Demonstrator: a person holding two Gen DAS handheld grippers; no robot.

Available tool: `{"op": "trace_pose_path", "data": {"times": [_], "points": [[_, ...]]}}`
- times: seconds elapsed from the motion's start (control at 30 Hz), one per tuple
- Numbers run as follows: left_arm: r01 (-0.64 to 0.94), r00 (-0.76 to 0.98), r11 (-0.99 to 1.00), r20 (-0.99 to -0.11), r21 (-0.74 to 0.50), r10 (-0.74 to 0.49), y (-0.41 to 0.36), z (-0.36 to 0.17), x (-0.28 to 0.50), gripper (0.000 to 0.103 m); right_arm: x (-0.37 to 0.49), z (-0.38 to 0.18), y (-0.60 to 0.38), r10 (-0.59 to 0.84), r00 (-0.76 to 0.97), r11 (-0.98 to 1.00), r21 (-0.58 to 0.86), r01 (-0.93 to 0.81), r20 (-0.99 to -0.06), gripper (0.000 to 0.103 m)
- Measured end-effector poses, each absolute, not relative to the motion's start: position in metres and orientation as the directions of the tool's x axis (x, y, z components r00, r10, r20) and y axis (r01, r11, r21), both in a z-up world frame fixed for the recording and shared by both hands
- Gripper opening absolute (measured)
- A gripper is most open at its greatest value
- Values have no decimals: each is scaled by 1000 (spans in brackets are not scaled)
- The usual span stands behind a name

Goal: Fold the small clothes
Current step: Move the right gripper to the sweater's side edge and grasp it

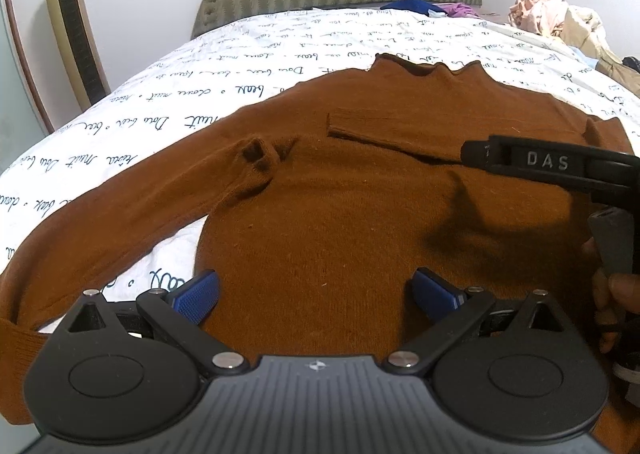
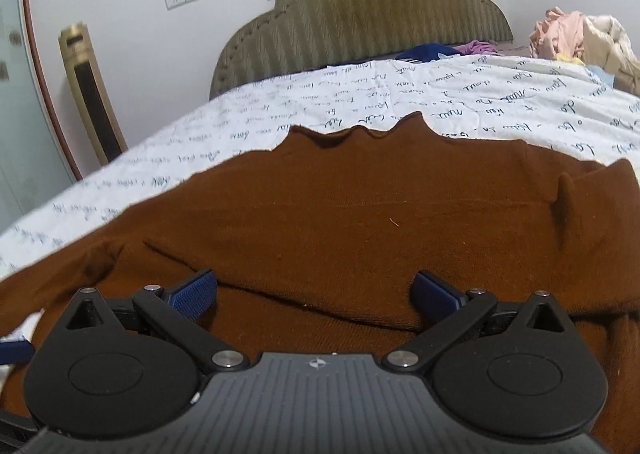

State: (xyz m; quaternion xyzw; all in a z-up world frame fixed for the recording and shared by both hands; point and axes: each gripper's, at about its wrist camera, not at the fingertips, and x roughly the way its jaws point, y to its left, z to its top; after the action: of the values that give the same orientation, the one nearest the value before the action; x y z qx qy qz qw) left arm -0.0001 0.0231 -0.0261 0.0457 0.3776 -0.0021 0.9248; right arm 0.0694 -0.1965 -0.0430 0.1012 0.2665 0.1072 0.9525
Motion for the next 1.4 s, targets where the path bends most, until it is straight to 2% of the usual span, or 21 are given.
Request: {"op": "trace_pose_path", "data": {"times": [0.1,0.2,0.57,0.63,0.73,0.8,0.9,0.97,1.03,1.13,1.23,1.3,1.33,1.37,1.4], "points": [[39,724,996,-689,74,23,32,-16,-4,103,70,-44,-201,276,834,946,287,-149,-477,103],[49,752,992,-658,120,42,50,-2,-12,103,71,-44,-203,288,834,939,309,-150,-471,103],[337,807,860,-589,384,-53,154,20,-58,103,71,-45,-205,297,834,933,328,-150,-466,103],[372,807,820,-588,434,-56,166,18,-64,103,70,-44,-204,289,837,937,315,-149,-464,103],[338,830,808,-558,483,-14,175,18,-71,103,56,-33,-184,243,869,962,223,-158,-430,103],[277,863,849,-505,450,-14,184,28,-76,103,44,-21,-157,359,845,933,188,-307,-397,103],[133,901,930,-432,341,29,198,49,-71,103,28,-11,-104,558,717,822,161,-546,-418,103],[11,894,965,-434,262,108,207,60,-62,103,20,-10,-65,623,635,759,156,-632,-456,103],[-126,861,980,-474,153,184,219,65,-51,103,21,-12,-35,686,536,692,215,-689,-493,102],[-219,817,976,-543,20,194,242,63,-42,103,30,-19,-1,775,359,571,334,-750,-520,95],[-276,808,961,-545,-15,223,255,61,-44,103,36,-27,28,790,263,513,362,-778,-555,88],[-304,806,952,-539,-24,244,259,60,-46,103,39,-33,42,780,241,511,367,-777,-577,75],[-307,807,951,-537,-24,247,259,60,-46,103,39,-36,46,786,228,500,373,-781,-575,73],[-307,806,951,-538,-27,245,260,59,-47,103,36,-38,49,792,222,488,371,-790,-569,65],[-307,806,951,-540,-31,242,259,58,-46,103,32,-37,50,796,216,475,362,-802,-566,44]]}}
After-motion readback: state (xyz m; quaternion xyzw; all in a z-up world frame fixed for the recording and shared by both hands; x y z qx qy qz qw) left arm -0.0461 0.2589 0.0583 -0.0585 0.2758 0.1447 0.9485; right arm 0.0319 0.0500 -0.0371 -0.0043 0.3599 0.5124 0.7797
